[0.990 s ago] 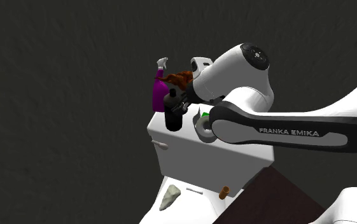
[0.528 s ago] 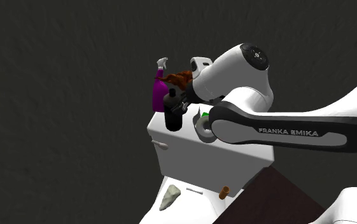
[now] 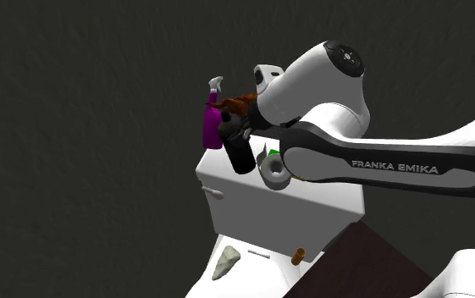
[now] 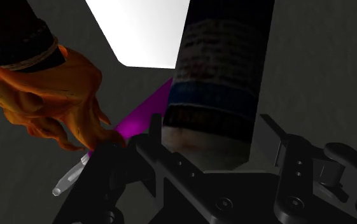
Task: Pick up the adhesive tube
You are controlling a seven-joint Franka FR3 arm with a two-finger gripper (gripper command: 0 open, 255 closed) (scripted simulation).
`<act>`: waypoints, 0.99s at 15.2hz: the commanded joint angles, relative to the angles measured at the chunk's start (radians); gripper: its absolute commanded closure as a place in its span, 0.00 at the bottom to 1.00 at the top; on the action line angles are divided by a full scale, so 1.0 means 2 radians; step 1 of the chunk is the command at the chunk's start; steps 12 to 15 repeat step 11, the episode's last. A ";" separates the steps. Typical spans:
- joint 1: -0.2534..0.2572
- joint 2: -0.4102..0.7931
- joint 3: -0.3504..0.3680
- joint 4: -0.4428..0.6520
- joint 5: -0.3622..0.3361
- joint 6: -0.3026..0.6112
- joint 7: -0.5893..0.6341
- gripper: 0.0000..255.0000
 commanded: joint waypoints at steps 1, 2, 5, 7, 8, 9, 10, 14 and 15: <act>0.000 -0.006 0.001 0.008 -0.001 -0.014 0.001 1.00; 0.000 -0.008 0.001 0.014 -0.001 -0.021 0.001 1.00; 0.000 -0.012 0.001 0.031 0.000 -0.042 0.001 1.00; 0.000 -0.014 0.002 0.042 0.000 -0.055 0.001 1.00; 0.000 -0.014 0.002 0.048 0.000 -0.062 0.001 1.00; 0.000 -0.015 0.002 0.054 0.000 -0.069 0.001 1.00; 0.000 -0.015 0.002 0.055 0.000 -0.070 0.001 1.00; 0.000 -0.015 0.002 0.055 0.000 -0.070 0.001 1.00; 0.000 -0.015 0.002 0.055 0.000 -0.070 0.001 1.00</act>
